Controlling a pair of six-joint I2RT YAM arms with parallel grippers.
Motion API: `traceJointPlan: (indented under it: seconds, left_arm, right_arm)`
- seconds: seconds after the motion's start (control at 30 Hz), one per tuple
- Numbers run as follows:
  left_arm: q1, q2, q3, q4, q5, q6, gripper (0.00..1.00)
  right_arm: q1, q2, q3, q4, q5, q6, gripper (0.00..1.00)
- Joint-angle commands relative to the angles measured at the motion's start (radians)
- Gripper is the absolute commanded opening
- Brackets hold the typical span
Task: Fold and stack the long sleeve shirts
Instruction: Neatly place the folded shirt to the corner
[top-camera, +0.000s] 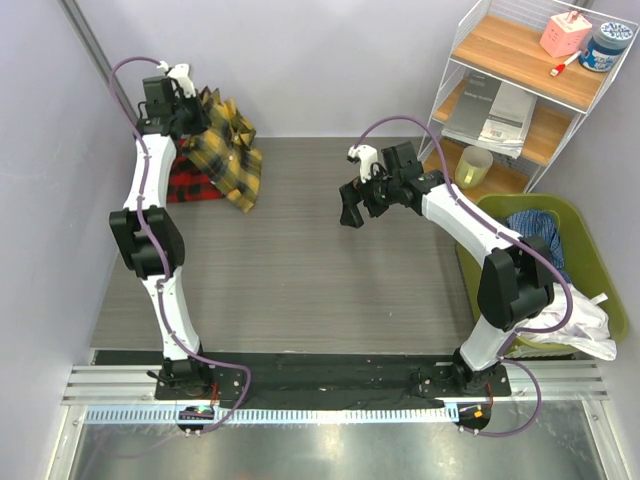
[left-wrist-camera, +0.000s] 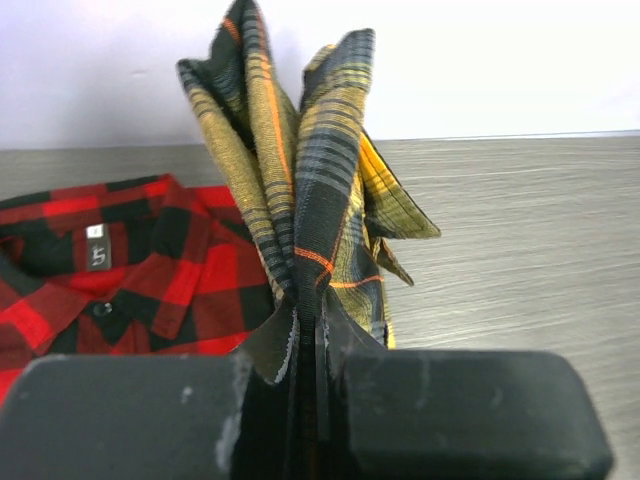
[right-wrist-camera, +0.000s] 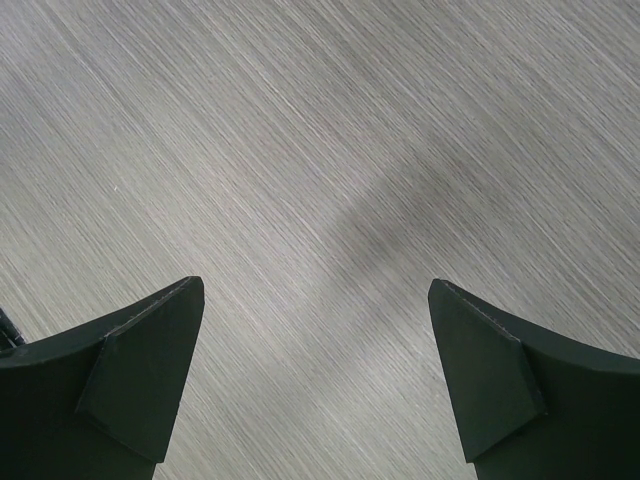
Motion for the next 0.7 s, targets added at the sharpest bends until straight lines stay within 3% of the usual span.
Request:
traceJointPlan:
  seconds: [0.0, 0.67]
  left_arm:
    - [-0.003, -0.109, 0.033, 0.088, 0.028, -0.017, 0.0]
    - [0.009, -0.142, 0.033, 0.131, -0.044, -0.034, 0.0]
  right_arm:
    - [0.0, -0.018, 0.034, 0.022, 0.002, 0.012, 1.0]
    - [0.009, -0.015, 0.038, 0.03, 0.014, 0.006, 1.0]
